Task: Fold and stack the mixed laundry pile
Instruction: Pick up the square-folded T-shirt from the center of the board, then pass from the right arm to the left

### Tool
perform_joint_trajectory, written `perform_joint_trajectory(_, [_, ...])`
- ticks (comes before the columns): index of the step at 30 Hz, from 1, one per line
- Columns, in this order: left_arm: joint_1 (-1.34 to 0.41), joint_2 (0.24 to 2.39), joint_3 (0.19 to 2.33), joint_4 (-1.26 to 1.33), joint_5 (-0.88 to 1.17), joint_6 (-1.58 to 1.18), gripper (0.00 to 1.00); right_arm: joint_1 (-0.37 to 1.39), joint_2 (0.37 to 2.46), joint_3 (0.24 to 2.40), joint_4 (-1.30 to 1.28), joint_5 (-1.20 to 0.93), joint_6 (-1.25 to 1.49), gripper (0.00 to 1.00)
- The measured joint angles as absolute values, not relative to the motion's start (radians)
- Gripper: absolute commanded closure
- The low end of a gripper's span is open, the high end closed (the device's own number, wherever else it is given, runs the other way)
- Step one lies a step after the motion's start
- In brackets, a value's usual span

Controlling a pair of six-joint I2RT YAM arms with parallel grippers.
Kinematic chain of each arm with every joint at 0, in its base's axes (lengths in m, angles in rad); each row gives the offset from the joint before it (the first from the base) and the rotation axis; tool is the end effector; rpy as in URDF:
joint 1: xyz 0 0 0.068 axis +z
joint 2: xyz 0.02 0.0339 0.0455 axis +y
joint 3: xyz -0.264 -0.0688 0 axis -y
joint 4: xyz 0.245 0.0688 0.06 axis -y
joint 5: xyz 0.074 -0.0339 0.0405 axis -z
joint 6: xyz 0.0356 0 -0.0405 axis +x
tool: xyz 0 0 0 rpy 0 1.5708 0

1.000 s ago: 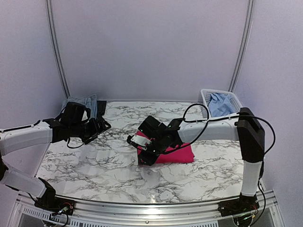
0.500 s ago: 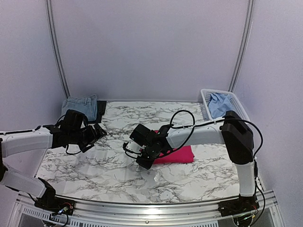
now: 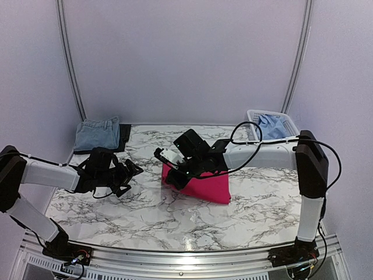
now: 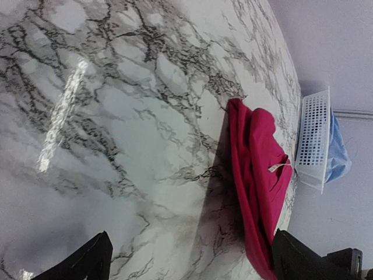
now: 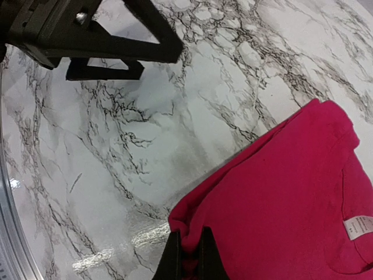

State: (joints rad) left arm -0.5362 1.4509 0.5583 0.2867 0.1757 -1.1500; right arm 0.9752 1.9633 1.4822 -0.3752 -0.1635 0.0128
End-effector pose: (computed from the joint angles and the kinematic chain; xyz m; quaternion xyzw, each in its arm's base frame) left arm 0.2362 -0.1476 0.1604 -0.2278 0.8535 -0.3968 0.2494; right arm 0.2406 0.3654 0.2148 -0.4575 0.8145 0.2326 0.2706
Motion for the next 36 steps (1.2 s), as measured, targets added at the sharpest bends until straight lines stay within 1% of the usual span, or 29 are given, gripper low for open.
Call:
perform_joint_trajectory(9, [-0.582,1.613,0.646,0.462,0.209,-1.238,0.01,0.978,2.0,1.514,-0.323,-0.225,0.064,1.0])
perform_joint_trajectory(12, [-0.598,1.665,0.676,0.506,0.221,-1.268,0.04,0.978,2.019,1.531,-0.319,-0.229,0.078,1.0])
perform_joint_trajectory(17, [-0.628,1.723,0.709,0.554,0.231,-1.296,0.12,0.979,2.056,1.561,-0.296,-0.238,0.095,1.0])
perform_joint_trajectory(22, [-0.648,1.767,0.731,0.585,0.25,-1.313,0.27,0.985,2.085,1.58,-0.285,-0.237,0.104,1.0])
perform_joint_trajectory(27, [-0.654,1.803,0.734,0.616,0.263,-1.336,0.33,0.992,2.091,1.593,-0.278,-0.233,0.104,1.0])
perform_joint_trajectory(31, [-0.654,1.819,0.734,0.641,0.266,-1.35,0.43,0.999,2.091,1.594,-0.27,-0.232,0.104,1.0])
perform_joint_trajectory(34, [-0.654,1.831,0.74,0.66,0.271,-1.356,0.58,1.003,2.091,1.595,-0.27,-0.234,0.104,1.0])
perform_joint_trajectory(36, [-0.653,1.84,0.746,0.672,0.273,-1.36,0.71,1.004,2.091,1.595,-0.27,-0.234,0.104,0.98])
